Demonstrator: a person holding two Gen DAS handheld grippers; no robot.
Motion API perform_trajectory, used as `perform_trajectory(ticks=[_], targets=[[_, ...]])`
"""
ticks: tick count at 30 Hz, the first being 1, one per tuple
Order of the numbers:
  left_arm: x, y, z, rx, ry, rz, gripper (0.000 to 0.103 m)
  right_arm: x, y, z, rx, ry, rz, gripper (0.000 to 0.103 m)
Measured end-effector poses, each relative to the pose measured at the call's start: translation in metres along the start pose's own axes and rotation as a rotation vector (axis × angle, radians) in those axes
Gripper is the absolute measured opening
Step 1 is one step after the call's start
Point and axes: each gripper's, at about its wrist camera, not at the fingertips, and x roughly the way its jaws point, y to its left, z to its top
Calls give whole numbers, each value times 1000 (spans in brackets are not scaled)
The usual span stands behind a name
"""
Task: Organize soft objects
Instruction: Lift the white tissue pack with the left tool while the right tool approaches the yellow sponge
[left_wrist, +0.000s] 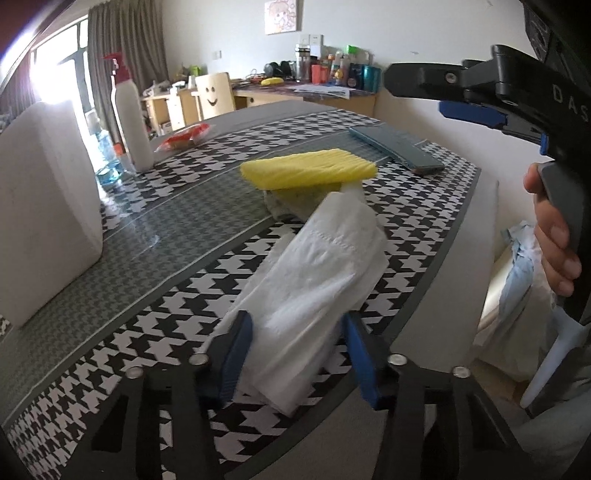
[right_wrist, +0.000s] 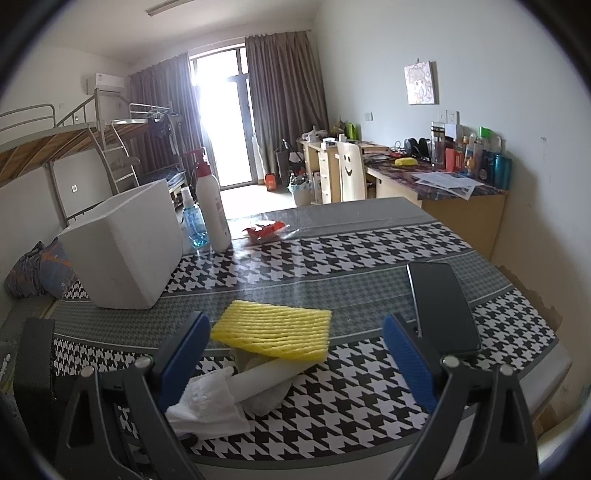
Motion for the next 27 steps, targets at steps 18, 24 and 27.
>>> perform_trajectory(ticks=[18, 24, 27], targets=[[-21, 31, -2, -135, -67, 1, 8, 9, -4, -3, 31, 26, 13, 97], [-28, 41, -1, -155, -91, 28, 8, 17, 9, -6, -34, 50, 20, 97], [-30, 48, 0, -170, -98, 39, 8, 24, 17, -8, -69, 68, 13, 97]])
